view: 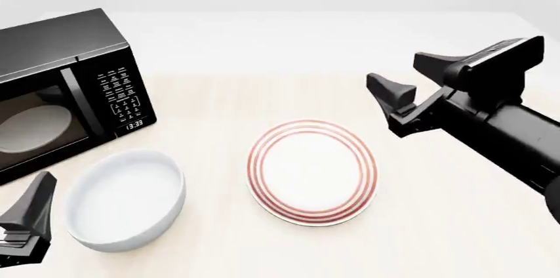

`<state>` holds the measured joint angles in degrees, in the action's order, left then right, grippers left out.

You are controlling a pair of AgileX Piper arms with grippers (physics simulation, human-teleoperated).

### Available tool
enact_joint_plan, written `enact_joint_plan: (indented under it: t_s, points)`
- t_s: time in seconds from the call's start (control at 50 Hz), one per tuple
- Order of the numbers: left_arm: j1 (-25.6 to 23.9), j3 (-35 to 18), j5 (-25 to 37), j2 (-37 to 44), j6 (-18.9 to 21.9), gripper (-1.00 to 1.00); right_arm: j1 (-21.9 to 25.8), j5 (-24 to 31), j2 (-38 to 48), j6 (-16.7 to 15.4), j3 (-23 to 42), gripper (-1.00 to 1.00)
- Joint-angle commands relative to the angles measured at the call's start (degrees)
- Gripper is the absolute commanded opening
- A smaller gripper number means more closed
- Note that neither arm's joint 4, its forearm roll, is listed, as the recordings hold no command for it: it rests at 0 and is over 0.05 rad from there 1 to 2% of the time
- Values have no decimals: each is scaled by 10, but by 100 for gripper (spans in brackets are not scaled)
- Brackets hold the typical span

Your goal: Put the white bowl to the right of the plate.

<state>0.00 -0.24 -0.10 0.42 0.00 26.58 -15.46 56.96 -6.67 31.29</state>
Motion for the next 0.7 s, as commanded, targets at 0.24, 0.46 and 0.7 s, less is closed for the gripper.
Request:
enact_joint_plan:
  t_s: [0.24,0.46,0.7]
  points:
    - [0,0,0,0,0,100,112,43,185,26,164,100]
    - [0,0,0,0,0,100,156,58,273,8,220,100]
    - [0,0,0,0,0,100,191,90,334,17,298,100]
